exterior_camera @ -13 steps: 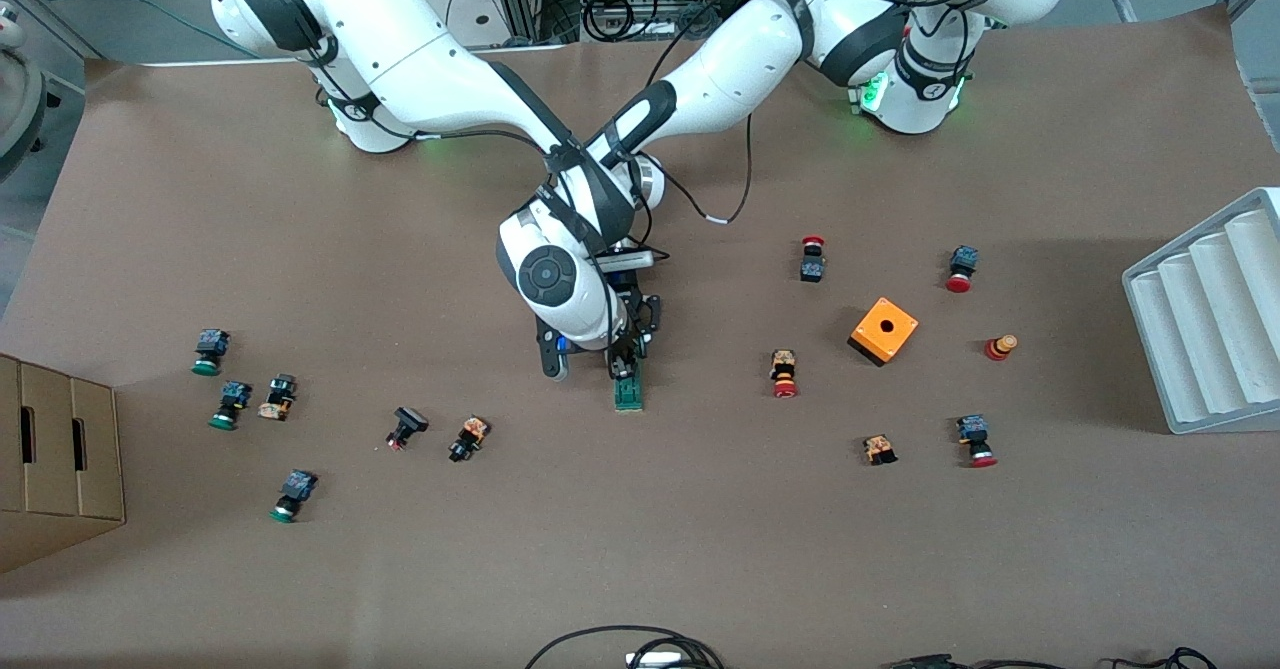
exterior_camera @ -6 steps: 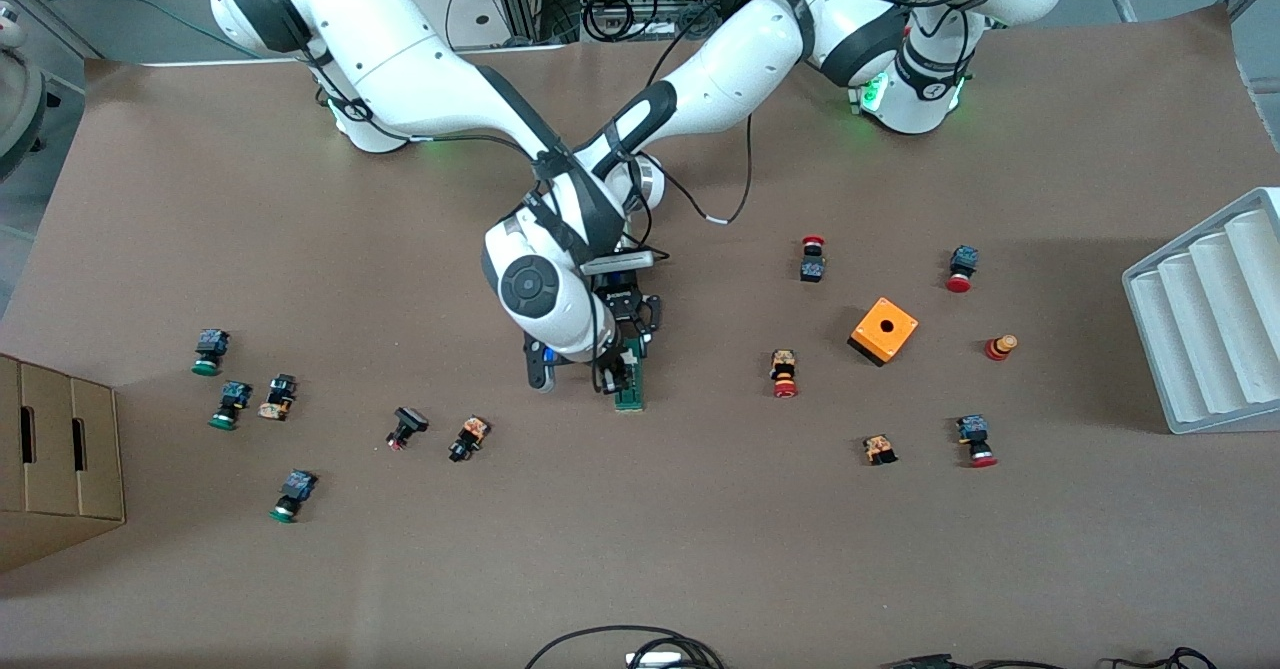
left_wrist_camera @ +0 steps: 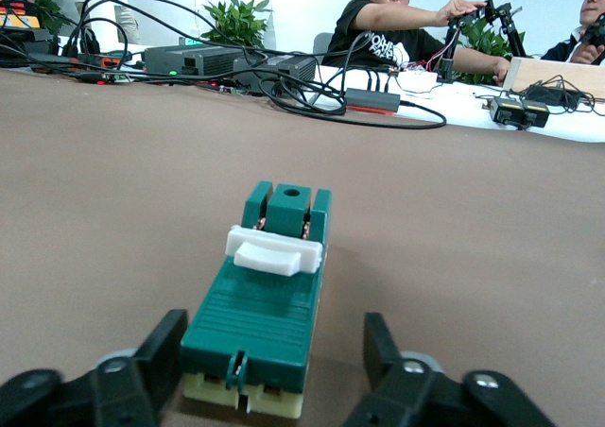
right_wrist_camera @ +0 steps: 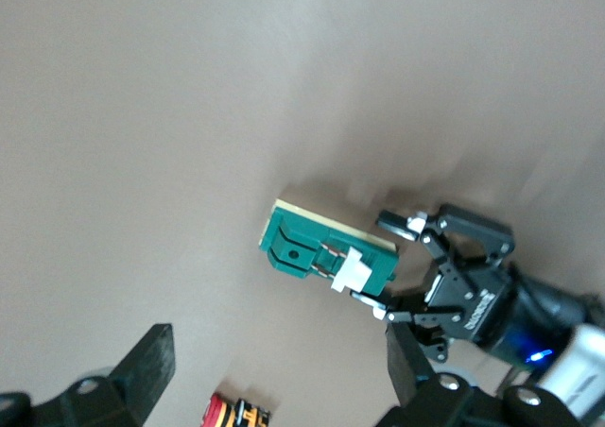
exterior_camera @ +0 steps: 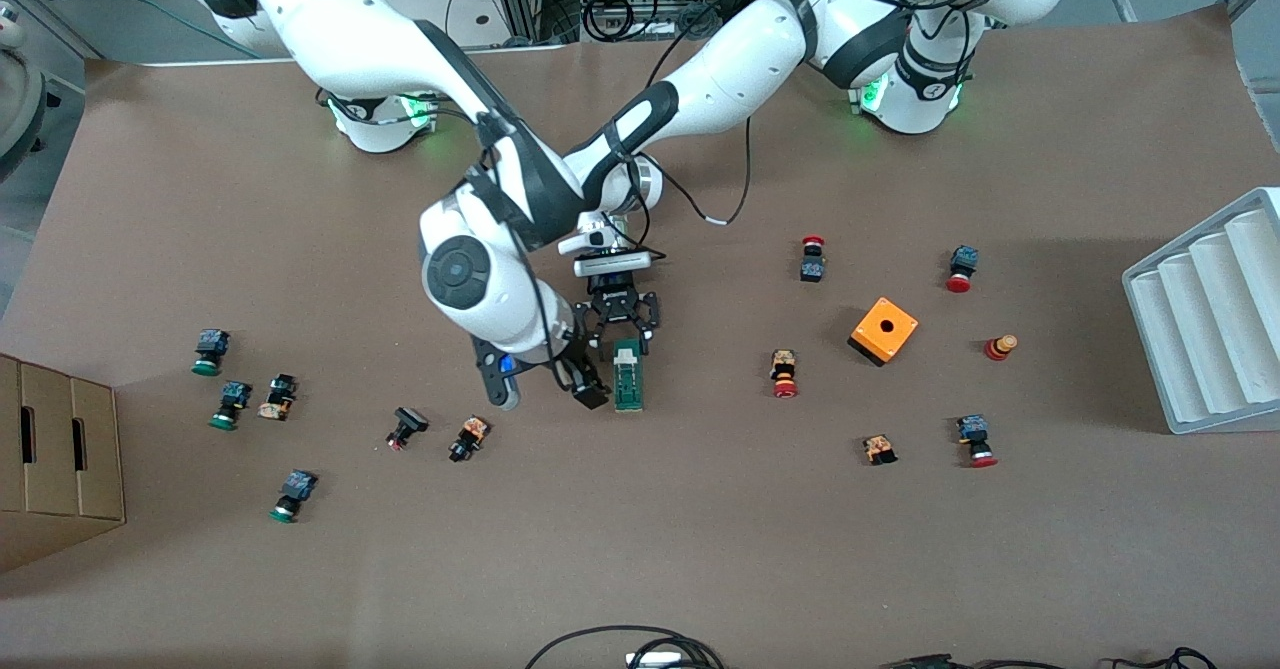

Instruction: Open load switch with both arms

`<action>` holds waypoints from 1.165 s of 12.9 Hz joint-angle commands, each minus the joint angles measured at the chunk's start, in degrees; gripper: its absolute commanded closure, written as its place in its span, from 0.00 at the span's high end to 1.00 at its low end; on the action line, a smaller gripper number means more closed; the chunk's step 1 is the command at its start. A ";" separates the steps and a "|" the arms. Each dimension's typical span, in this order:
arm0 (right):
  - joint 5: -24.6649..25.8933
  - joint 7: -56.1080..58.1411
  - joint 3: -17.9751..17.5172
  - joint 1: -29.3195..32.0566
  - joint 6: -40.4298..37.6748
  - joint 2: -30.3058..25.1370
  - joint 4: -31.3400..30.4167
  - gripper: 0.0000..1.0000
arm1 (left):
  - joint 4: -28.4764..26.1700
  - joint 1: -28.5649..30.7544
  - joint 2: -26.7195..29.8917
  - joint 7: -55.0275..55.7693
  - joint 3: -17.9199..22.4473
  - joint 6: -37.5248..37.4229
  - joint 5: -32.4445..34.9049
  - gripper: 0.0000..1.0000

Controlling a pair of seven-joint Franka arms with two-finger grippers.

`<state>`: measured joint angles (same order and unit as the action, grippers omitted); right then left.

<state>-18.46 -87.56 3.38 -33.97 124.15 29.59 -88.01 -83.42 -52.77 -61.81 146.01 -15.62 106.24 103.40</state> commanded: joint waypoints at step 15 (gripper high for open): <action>5.01 74.68 9.80 18.75 -29.31 -24.04 -1.99 1.00 | -3.32 1.17 7.83 -12.23 -3.97 0.20 -13.84 1.00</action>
<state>-14.76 -20.01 12.70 -17.30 96.41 8.49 -88.42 -83.64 -52.30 -58.25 135.49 -18.66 106.16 91.77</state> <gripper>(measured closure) 0.000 0.000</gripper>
